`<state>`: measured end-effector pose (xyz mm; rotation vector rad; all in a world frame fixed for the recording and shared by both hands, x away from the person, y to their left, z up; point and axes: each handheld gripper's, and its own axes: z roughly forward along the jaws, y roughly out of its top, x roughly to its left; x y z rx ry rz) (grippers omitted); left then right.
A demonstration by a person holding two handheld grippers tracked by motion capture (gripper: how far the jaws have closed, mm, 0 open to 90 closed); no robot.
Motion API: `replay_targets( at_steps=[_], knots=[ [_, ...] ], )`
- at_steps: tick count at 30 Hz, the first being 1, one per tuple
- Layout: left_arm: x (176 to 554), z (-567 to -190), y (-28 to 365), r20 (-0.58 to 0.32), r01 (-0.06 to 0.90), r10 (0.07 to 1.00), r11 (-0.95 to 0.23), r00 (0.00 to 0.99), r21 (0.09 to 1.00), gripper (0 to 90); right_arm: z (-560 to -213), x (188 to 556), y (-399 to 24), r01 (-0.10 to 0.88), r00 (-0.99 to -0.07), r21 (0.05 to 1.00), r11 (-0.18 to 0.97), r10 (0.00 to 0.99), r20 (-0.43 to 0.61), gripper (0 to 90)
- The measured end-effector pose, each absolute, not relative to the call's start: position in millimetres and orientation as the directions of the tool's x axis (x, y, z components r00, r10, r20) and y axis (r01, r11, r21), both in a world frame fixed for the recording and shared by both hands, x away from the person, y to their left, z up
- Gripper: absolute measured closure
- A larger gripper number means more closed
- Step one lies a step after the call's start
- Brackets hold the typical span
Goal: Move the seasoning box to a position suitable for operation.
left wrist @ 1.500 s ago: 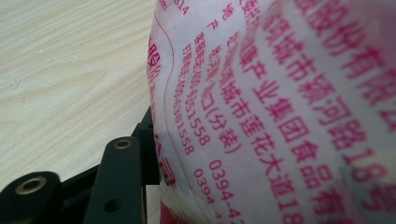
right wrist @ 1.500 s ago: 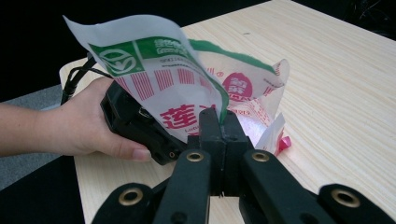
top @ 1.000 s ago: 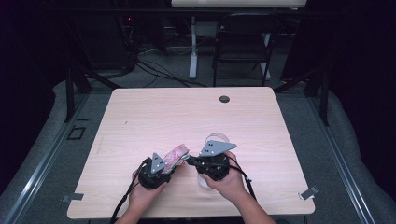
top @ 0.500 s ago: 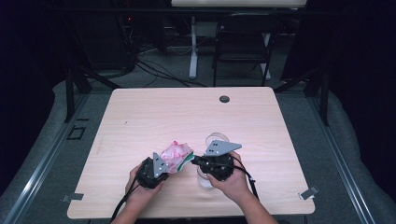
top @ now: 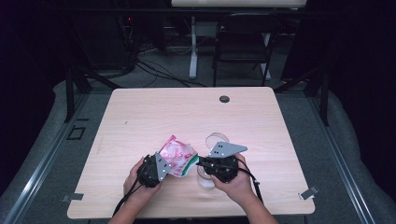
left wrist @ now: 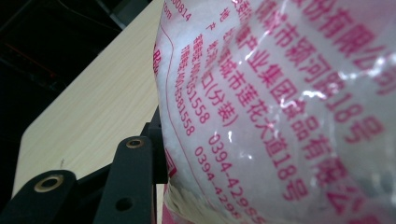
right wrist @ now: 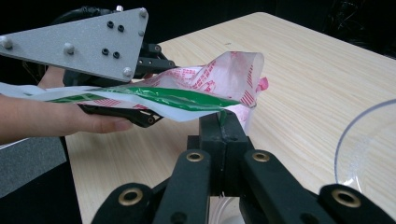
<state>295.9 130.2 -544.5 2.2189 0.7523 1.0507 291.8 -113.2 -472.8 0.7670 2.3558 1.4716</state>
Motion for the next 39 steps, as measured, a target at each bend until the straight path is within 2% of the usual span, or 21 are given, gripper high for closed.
replay_targets(
  at_steps=[9, 14, 16, 18, 21, 22, 25, 27, 34, 39],
  knots=[
    [295, -537, 124, 0.557, 0.195, 0.65, -0.723, 0.516, 0.663, 58.9, -473, 287, -122, 0.308, -0.817, 0.891, 0.333, 0.572, 0.069, 90.0],
    [296, -535, 121, 0.566, 0.184, 0.638, -0.732, 0.523, 0.656, 58.9, -472, 284, -128, 0.309, -0.809, 0.895, 0.322, 0.584, 0.069, 84.5],
    [298, -535, 119, 0.564, 0.187, 0.634, -0.735, 0.529, 0.652, 59.0, -471, 283, -132, 0.302, -0.798, 0.895, 0.328, 0.6, 0.05, 77.0],
    [299, -536, 117, 0.565, 0.181, 0.631, -0.736, 0.532, 0.652, 59.0, -471, 283, -133, 0.301, -0.799, 0.894, 0.331, 0.6, 0.047, 74.6],
    [301, -536, 115, 0.564, 0.183, 0.625, -0.741, 0.541, 0.646, 59.0, -470, 282, -136, 0.283, -0.79, 0.894, 0.347, 0.613, 0.012, 66.5],
    [302, -536, 114, 0.558, 0.185, 0.625, -0.74, 0.546, 0.647, 59.1, -469, 281, -138, 0.246, -0.789, 0.896, 0.37, 0.614, -0.037, 62.9],
    [302, -536, 112, 0.565, 0.179, 0.617, -0.746, 0.548, 0.641, 59.1, -468, 281, -139, 0.225, -0.787, 0.895, 0.386, 0.614, -0.066, 61.4],
    [302, -536, 111, 0.568, 0.173, 0.61, -0.75, 0.552, 0.638, 59.1, -466, 277, -139, 0.179, -0.791, 0.89, 0.42, 0.599, -0.123, 58.9],
    [302, -537, 109, 0.573, 0.17, 0.603, -0.756, 0.554, 0.632, 59.1, -464, 271, -131, 0.101, -0.805, 0.877, 0.471, 0.557, -0.206, 56.8],
    [300, -536, 108, 0.586, 0.162, 0.594, -0.765, 0.551, 0.623, 59.2, -464, 268, -128, 0.059, -0.81, 0.863, 0.502, 0.529, -0.252, 58.7]
  ],
)
